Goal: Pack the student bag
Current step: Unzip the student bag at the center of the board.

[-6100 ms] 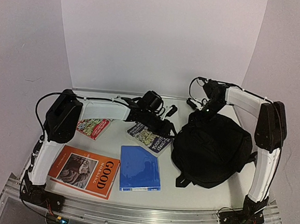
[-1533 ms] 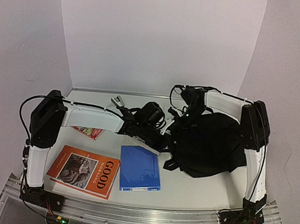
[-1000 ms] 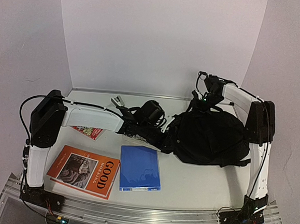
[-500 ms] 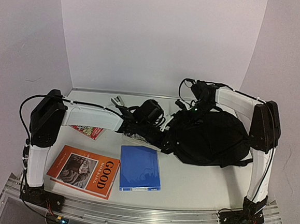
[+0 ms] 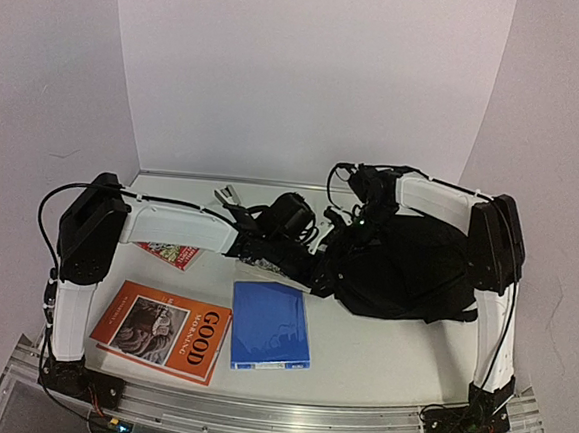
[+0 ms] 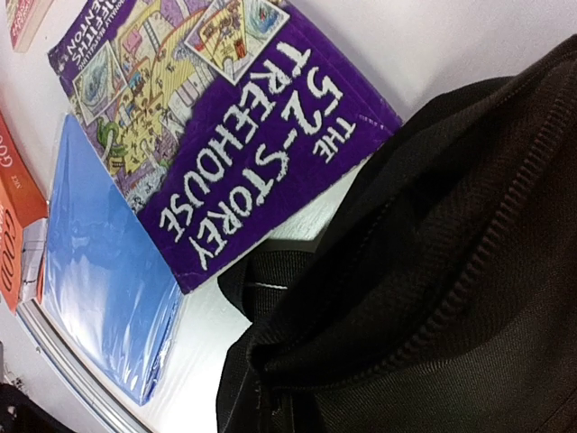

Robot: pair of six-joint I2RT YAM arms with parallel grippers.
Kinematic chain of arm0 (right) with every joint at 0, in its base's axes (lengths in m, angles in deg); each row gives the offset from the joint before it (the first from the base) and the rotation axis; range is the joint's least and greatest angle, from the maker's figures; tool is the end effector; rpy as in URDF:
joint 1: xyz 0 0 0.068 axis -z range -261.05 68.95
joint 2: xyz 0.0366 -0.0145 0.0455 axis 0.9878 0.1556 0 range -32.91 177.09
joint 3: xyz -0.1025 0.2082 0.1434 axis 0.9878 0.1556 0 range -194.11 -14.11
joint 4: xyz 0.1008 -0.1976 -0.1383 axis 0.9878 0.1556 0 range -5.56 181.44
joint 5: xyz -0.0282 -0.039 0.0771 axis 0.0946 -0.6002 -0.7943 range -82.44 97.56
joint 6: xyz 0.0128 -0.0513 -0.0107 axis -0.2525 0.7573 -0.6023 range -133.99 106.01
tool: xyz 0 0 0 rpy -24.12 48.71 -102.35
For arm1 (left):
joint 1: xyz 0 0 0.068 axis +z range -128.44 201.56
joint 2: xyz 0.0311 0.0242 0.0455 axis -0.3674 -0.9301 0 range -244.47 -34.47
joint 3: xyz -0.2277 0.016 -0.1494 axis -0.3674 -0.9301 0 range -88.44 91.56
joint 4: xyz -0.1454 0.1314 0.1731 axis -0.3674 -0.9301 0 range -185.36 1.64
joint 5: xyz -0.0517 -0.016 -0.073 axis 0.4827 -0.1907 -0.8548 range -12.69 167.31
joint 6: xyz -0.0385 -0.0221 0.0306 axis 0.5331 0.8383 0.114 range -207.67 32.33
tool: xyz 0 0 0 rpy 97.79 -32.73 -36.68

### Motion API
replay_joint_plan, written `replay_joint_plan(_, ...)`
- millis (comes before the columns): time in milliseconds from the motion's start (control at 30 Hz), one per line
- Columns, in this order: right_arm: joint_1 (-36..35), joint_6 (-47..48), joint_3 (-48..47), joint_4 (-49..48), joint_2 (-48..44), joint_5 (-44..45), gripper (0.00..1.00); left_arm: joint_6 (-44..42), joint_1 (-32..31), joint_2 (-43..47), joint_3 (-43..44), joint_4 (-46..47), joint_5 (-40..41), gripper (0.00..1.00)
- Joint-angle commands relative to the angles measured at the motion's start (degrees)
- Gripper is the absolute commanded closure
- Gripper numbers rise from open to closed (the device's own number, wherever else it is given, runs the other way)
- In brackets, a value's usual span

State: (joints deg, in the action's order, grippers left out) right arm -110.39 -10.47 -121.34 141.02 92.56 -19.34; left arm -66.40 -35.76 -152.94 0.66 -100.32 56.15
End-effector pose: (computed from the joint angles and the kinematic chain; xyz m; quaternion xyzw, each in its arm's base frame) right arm 0.3864 0.2356 0.2067 -0.3022 0.9160 0.2534 0.0736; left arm 0.2427 -0.4019 0.2069 0.3491 0.8283 -0.3859 0.2075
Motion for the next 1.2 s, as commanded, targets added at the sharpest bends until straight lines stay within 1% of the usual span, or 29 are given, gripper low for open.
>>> replay_joint_plan(0, 1.2, -2.7, -8.0, -2.4, 1.9, 2.7, 1.00, -0.5, -0.9, -0.5, 0.9, 0.9, -1.6, 1.00)
replay_joint_plan(133, 4.0, -9.3, -14.7, -5.0, 4.3, 0.7, 1.00, -0.6, -1.9, -1.0, 1.0, 0.9, -1.9, 1.00)
replay_joint_plan(333, 9.4, -17.8, -22.6, -11.1, 7.5, 0.5, 1.00, -0.7, -3.3, -1.6, 1.0, 0.5, -2.0, 1.00)
replay_joint_plan(500, 14.1, -21.8, -24.5, -14.4, 7.9, 2.7, 1.00, -0.3, -3.4, -0.6, -0.6, 1.6, -2.6, 1.00)
replay_joint_plan(600, 16.0, -21.6, -23.6, -15.7, 7.0, 1.3, 0.99, -0.1, -3.4, -0.2, -1.1, 2.5, -3.0, 1.00)
replay_joint_plan(633, 16.0, -20.9, -22.6, -15.7, 6.2, -0.6, 0.91, -0.1, -3.3, -0.1, -1.1, 2.5, -2.6, 1.00)
replay_joint_plan(667, 15.8, -20.2, -21.2, -15.7, 5.4, -3.3, 0.74, -0.1, -3.3, -0.1, -1.1, 2.6, -2.1, 1.00)
replay_joint_plan(733, 14.9, -18.5, -16.4, -15.7, 2.2, -5.8, 0.43, 0.2, -3.0, -0.4, -0.7, 2.6, -1.1, 1.00)
replay_joint_plan(767, 14.2, -17.1, -13.0, -15.6, 0.5, -5.9, 0.34, 0.4, -2.8, -0.5, -0.5, 2.6, -1.0, 1.00)
replay_joint_plan(800, 13.7, -16.0, -10.4, -15.6, -1.1, -5.6, 0.27, 0.6, -2.5, -0.6, -0.4, 2.7, -0.8, 1.00)
replay_joint_plan(833, 13.1, -14.9, -7.5, -15.6, -2.9, -5.5, 0.23, 0.8, -2.3, -0.7, -0.3, 2.9, -0.7, 1.00)
replay_joint_plan(900, 12.1, -13.7, -2.4, -15.5, -5.8, -5.8, 0.21, 1.0, -1.9, -0.7, -0.1, 3.2, -0.4, 1.00)
replay_joint_plan(1033, 9.1, -11.3, 3.9, -13.9, -8.4, -6.1, 0.20, 1.2, -1.3, -0.3, -0.2, 3.5, -0.2, 1.00)
replay_joint_plan(1167, 4.9, -7.5, 6.3, -10.7, -8.6, -4.8, 0.23, 1.3, -1.2, 0.0, -0.4, 3.5, 0.0, 1.00)
